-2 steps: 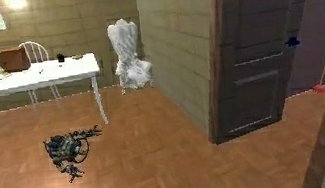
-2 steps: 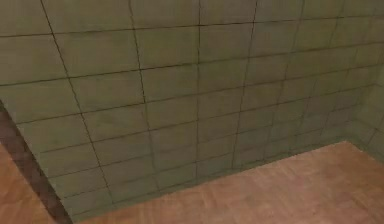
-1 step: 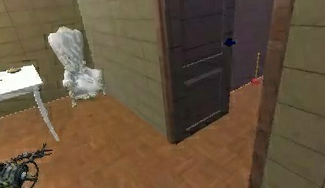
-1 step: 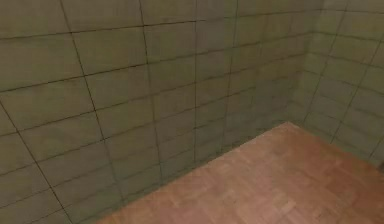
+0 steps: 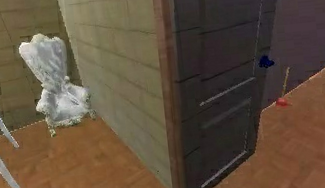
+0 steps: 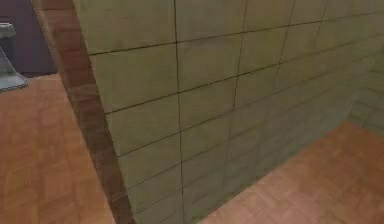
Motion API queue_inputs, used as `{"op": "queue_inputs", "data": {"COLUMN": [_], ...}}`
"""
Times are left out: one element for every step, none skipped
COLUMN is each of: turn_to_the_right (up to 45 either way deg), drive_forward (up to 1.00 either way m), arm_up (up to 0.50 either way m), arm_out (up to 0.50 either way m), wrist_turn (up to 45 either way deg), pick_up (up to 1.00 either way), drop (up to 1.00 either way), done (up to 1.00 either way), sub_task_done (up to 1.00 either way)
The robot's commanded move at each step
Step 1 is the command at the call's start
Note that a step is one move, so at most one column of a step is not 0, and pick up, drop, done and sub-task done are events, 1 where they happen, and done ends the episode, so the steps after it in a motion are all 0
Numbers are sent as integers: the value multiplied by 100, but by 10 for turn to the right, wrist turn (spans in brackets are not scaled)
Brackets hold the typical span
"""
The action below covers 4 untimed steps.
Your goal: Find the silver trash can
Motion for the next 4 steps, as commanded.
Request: {"op": "queue_inputs", "data": {"turn_to_the_right": [270,0,450,120], "drive_forward": [0,85,0,0], "arm_up": [0,0,0,0], "arm_out": [0,0,0,0], "wrist_turn": [0,0,0,0], "pick_up": [0,0,0,0], "drop": [0,0,0,0], "done": [0,0,0,0], "sub_task_done": [0,0,0,0]}}
